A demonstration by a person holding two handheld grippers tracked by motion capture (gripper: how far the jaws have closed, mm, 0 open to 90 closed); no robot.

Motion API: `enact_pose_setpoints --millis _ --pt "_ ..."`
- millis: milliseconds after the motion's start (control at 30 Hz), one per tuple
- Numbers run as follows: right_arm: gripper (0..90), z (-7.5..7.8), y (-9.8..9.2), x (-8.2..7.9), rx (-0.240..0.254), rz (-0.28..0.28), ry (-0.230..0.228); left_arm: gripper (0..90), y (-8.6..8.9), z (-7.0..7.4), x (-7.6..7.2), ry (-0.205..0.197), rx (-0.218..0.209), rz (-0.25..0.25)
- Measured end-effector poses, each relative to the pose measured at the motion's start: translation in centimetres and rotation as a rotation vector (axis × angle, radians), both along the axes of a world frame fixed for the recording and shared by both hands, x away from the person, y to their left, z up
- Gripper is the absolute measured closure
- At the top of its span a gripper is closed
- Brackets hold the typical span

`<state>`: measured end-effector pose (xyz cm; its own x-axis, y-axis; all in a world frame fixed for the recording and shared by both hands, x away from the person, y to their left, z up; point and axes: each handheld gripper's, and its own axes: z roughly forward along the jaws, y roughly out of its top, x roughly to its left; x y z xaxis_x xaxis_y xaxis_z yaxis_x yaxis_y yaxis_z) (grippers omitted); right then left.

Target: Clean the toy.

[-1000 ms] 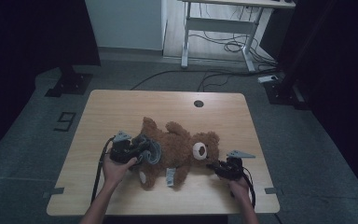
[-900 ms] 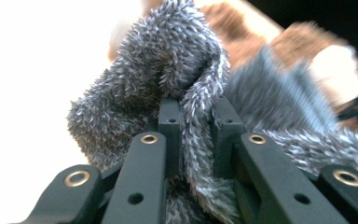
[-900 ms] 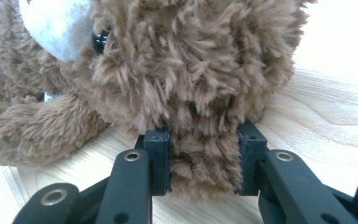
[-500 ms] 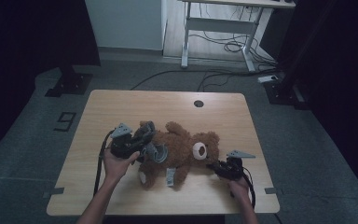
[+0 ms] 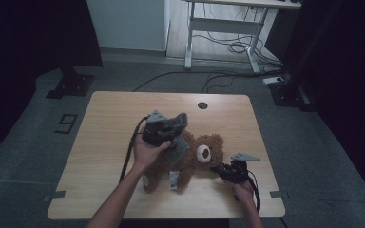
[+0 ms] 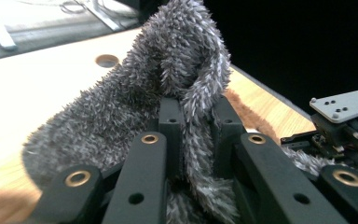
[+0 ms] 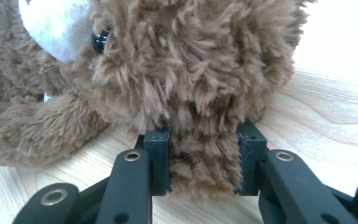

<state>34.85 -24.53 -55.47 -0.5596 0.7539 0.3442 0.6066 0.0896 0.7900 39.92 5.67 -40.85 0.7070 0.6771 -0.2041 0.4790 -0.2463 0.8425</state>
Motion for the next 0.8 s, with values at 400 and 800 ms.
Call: enact_pose_setpoints --millis 400,800 --pt "65.5 0.0 0.1 -0.1 -0.008 -0.001 -0.002 78.0 -4.0 -4.8 1.6 0.085 0.185 -0.018" --pt "65.6 0.0 0.2 -0.2 -0.013 -0.012 0.006 77.9 7.4 -4.7 0.6 0.11 0.197 0.194"
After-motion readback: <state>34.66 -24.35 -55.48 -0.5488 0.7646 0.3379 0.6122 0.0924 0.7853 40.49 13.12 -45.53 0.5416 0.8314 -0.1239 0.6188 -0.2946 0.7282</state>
